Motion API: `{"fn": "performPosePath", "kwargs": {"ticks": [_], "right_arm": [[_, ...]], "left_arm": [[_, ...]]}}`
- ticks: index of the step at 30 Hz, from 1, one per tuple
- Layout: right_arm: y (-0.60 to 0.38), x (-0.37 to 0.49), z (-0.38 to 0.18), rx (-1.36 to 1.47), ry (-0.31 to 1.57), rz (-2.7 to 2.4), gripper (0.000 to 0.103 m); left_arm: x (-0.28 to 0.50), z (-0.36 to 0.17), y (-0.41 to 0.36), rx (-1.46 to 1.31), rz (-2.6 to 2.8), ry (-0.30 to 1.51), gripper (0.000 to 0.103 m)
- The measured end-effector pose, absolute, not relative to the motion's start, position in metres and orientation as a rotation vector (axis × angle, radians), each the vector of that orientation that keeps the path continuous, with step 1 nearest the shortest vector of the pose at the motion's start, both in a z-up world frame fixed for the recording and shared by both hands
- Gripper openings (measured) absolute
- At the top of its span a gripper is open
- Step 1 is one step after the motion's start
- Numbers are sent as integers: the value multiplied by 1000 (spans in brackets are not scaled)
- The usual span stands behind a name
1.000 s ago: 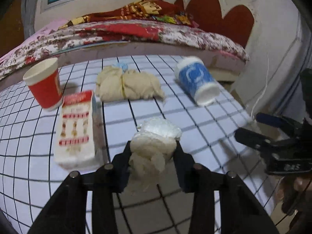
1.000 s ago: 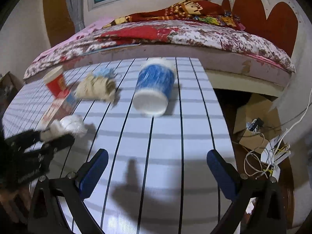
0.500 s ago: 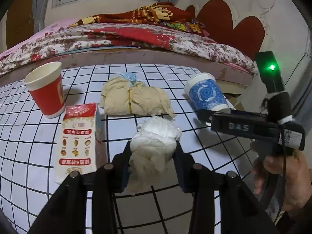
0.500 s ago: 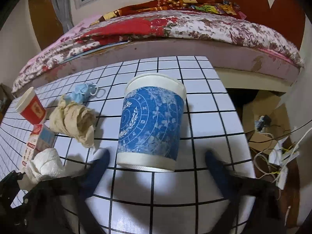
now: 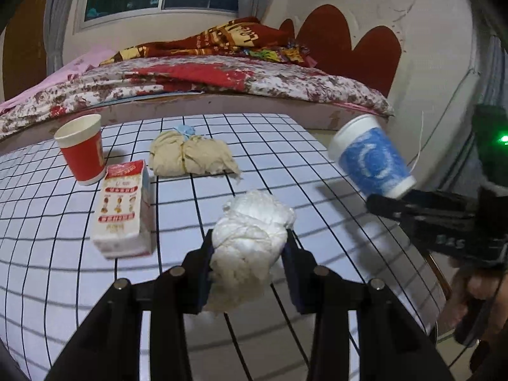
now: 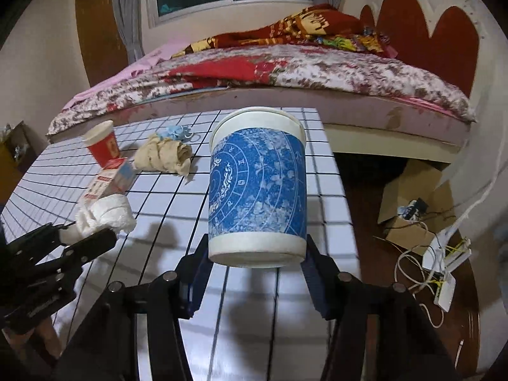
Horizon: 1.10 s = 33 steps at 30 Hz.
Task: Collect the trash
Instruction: 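Carry the tissue and blue-patterned cup over the black bin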
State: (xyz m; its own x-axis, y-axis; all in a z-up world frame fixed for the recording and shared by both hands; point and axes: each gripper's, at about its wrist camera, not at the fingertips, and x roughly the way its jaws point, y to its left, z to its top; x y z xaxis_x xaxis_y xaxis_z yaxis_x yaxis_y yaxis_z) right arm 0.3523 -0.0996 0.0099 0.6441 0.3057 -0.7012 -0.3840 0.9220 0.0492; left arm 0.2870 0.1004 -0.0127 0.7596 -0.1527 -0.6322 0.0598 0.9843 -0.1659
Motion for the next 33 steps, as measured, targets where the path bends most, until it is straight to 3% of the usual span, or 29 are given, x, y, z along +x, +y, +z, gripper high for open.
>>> {"fn": "performPosePath", "kwargs": {"ticks": [18,33], "right_arm": [[-178,226,50,-77,686,315,56],[-267,172,54,-13,662,180,56]], "left_arm": [[201,13,54,-87,-182,639,41],[169,28,-22,-6,-310,607,41]]}}
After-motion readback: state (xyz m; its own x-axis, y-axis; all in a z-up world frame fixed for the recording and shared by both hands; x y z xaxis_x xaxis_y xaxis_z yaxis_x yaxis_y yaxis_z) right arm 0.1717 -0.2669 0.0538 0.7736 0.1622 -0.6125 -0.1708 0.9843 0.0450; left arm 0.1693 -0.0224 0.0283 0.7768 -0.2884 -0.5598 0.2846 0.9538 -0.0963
